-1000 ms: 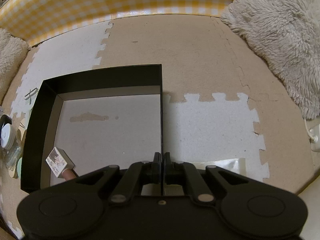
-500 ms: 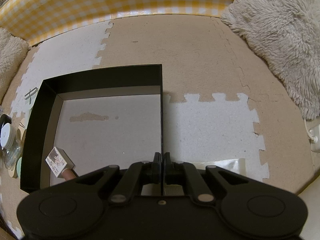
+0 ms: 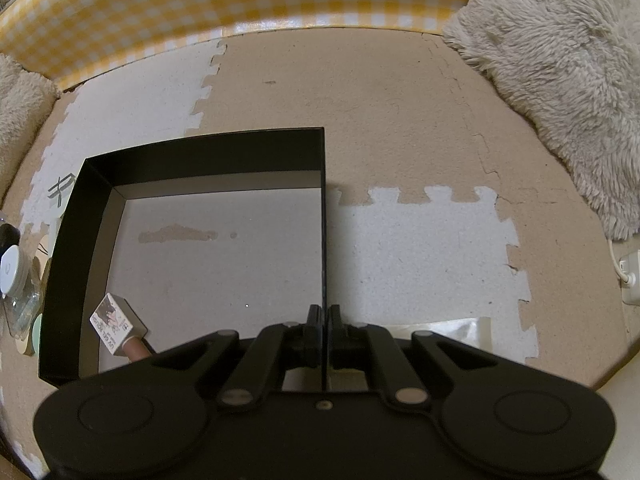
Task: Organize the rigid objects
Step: 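Carry the black case into the box and open the left gripper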
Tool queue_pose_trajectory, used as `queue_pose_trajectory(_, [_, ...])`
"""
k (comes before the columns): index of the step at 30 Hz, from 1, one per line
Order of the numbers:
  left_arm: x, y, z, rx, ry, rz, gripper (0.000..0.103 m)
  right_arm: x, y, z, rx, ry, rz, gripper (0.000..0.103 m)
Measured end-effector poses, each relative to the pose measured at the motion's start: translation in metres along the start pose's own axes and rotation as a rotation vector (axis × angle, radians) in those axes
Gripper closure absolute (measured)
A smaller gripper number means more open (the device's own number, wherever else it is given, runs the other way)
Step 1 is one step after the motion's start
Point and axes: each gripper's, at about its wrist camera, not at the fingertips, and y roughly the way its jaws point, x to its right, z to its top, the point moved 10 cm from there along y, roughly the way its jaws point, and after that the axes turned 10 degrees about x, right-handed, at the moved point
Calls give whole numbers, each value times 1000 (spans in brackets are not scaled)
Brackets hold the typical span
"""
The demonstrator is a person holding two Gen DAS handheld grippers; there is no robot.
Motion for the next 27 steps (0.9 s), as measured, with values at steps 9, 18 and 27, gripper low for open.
queue_pose_trajectory(9, [20, -35, 29, 124, -48, -31, 49, 0, 1, 0, 0, 2, 1, 100])
queue_pose_trajectory(18, [97, -73, 38, 190, -63, -219, 49, 0, 0, 0, 0, 3, 2, 100])
queue_pose_trajectory(27, [185, -98, 27, 194, -102, -427, 49, 3, -8, 4, 24, 45, 23, 99])
